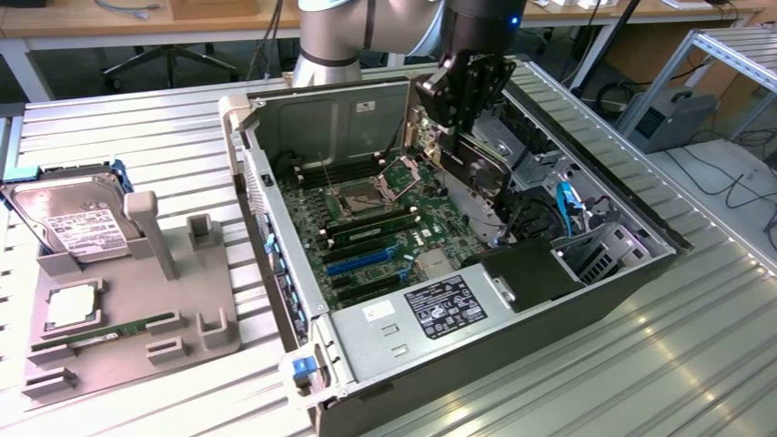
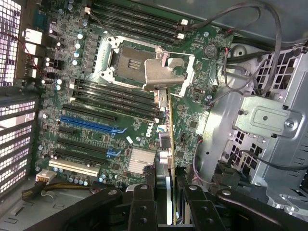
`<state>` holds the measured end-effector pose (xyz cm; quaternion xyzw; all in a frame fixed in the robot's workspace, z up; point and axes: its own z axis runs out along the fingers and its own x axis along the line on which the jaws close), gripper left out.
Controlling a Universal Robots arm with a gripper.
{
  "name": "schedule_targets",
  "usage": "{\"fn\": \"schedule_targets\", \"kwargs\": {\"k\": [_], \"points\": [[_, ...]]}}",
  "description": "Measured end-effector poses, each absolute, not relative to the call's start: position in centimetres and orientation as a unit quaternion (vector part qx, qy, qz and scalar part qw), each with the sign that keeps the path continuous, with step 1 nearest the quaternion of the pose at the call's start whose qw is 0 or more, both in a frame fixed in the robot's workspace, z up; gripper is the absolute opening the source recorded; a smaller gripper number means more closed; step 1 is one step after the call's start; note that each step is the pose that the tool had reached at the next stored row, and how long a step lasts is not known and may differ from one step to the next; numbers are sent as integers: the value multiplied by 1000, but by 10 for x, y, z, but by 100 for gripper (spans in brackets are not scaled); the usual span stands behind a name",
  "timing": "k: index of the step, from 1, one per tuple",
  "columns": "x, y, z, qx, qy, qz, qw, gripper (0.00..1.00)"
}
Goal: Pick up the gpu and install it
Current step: 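Insert the gpu into the slot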
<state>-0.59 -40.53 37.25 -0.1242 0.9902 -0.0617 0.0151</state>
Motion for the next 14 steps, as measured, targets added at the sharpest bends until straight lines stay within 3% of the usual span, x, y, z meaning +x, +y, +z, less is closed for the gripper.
{"fn": "schedule_targets", "kwargs": {"k": [14], "points": [[-6, -405, 372, -131, 989, -62, 15, 27]]}}
